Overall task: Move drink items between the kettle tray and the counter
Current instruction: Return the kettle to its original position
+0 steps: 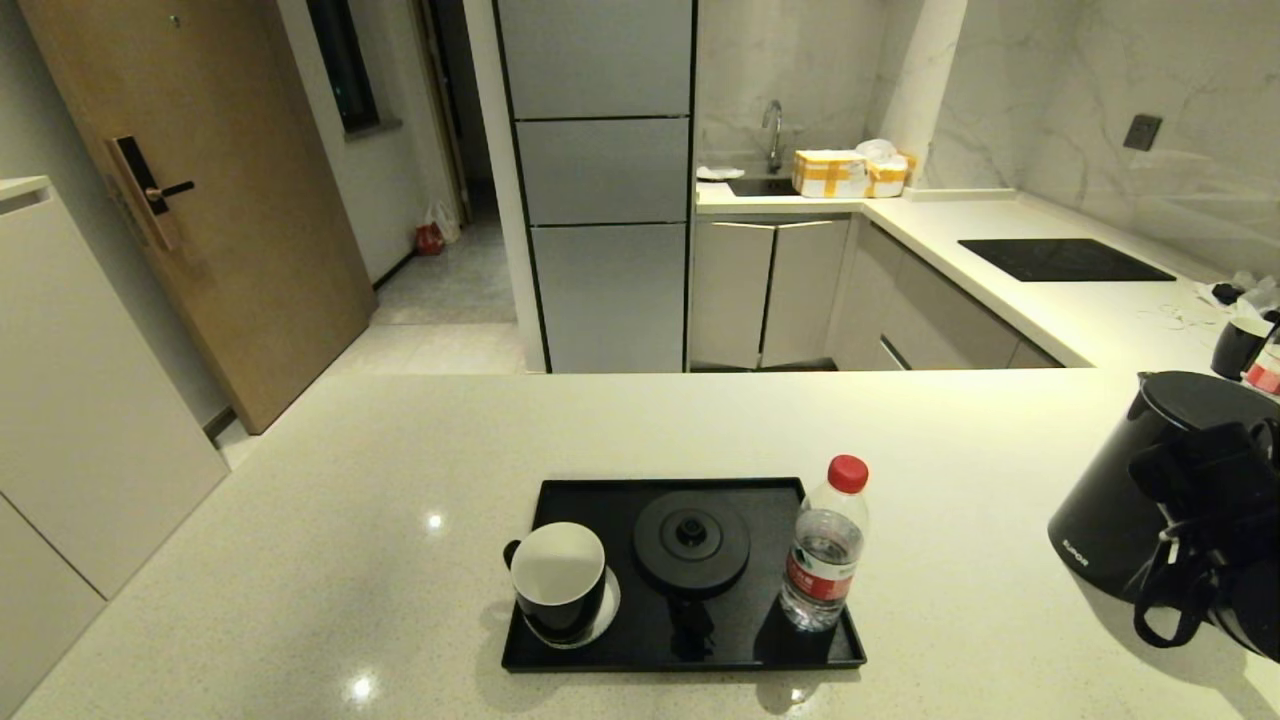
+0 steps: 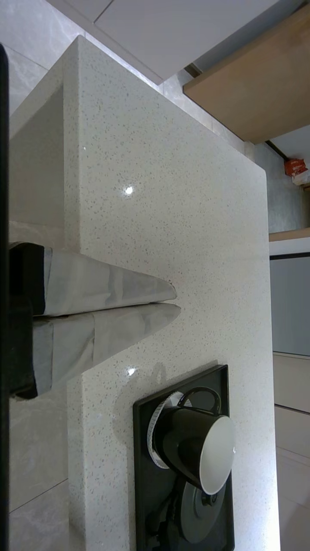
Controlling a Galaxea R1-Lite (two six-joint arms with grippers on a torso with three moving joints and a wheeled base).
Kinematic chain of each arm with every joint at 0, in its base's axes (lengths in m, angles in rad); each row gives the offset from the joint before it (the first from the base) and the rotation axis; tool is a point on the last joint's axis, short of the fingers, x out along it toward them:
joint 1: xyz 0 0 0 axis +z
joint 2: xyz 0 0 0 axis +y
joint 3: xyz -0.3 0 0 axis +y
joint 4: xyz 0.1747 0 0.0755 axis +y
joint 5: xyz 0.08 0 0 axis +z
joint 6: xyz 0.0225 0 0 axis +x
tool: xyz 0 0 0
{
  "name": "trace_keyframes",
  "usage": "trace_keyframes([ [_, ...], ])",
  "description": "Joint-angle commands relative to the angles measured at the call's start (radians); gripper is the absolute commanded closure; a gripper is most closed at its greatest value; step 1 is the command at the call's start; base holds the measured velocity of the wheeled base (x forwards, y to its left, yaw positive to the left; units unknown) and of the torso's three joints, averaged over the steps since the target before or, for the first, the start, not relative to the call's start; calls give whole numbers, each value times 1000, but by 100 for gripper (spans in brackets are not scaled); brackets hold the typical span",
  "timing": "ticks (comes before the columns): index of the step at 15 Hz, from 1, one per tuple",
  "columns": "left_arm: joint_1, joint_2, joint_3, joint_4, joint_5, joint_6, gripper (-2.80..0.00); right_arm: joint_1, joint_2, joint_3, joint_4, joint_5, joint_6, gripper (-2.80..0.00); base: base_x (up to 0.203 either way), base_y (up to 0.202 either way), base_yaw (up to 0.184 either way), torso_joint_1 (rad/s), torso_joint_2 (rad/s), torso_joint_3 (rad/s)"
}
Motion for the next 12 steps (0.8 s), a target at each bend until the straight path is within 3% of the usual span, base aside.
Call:
trace_keyframes([
  [1,0,-2,0,-1,1,0,0,-6,19,-9,4,-23,6,0,0,0,0,0,0,0],
  [6,0,-1,0,1,-1,0,0,-50,-103,14,7,-17,-12,0,0,0,0,0,0,0],
  [10,0,0,0,-1,0,0,0,-67,-290,-7,46,53,-74,0,0,0,0,0,0,0],
  [12,0,0,0,-1,0,0,0,-89,-314,-11,80,32,-95,0,0,0,0,0,0,0],
])
